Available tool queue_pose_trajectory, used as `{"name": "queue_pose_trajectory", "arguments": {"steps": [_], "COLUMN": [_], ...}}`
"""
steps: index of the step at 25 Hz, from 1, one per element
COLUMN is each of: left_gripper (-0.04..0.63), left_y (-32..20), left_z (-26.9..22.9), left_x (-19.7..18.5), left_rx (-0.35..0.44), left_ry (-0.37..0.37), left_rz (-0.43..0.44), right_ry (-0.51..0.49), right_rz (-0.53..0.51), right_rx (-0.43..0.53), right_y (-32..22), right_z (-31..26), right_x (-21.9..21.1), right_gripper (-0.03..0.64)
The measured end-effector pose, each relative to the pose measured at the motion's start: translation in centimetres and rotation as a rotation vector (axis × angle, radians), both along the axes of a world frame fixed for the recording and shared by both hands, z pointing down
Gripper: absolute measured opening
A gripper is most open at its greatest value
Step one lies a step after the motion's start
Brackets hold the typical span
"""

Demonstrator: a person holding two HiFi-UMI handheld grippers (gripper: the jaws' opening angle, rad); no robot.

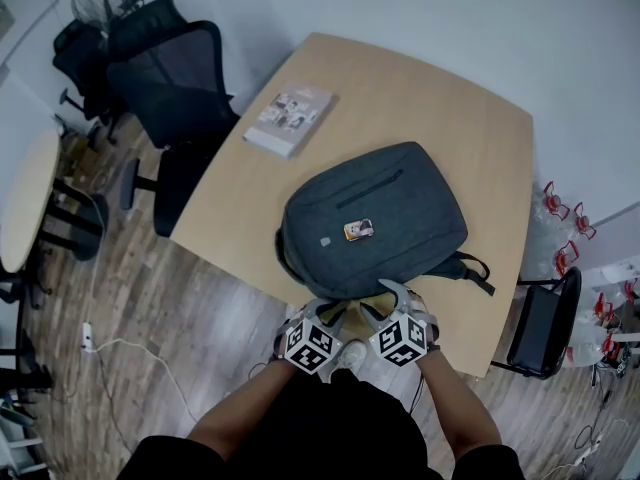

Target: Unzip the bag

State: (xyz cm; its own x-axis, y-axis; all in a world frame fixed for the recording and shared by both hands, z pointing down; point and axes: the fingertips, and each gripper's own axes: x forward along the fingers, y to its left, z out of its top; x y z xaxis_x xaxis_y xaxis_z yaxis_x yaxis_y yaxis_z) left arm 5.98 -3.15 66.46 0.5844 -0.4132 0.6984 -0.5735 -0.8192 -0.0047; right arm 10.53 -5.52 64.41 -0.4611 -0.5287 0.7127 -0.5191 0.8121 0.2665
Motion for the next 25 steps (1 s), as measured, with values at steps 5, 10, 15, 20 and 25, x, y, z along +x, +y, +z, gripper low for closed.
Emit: {"name": "queue_pose_trajectory", "arguments": {"steps": [5,10,15,20,25], "left_gripper": [0.096,0.043,0.018,0.018,0.018], "left_y": [0.4,-0.1,-1.5,-2.6,-2.6], "left_z": [-2.0,-5.6,-9.6,-12.4,-13.1], "left_x": [-2.0,-3.4,-3.8,-3.7,-3.6], "left_rx": [0.065,0.132,0.192,0.246,0.246], "left_ry": [0.037,0.133,0.268,0.333,0.343], "left_rz": [-0.056,-0.16,-0.247,-0.275,-0.29], "right_ry": [-0.128,-0.334,-0.44,-0.495,-0.493], "right_rz": [0.091,0.219,0.305,0.353,0.366], "right_rx": [0.019,0.07,0.143,0.198,0.231], "right_y": [0.8,0.8,0.6,0.8,1.2], "right_z": [-2.9,-6.8,-10.6,-12.8,-13.5], "right_x": [1.6,2.4,2.5,2.8,3.4], "right_gripper": [0.238,0.116,0.003,0.003,0.002]}}
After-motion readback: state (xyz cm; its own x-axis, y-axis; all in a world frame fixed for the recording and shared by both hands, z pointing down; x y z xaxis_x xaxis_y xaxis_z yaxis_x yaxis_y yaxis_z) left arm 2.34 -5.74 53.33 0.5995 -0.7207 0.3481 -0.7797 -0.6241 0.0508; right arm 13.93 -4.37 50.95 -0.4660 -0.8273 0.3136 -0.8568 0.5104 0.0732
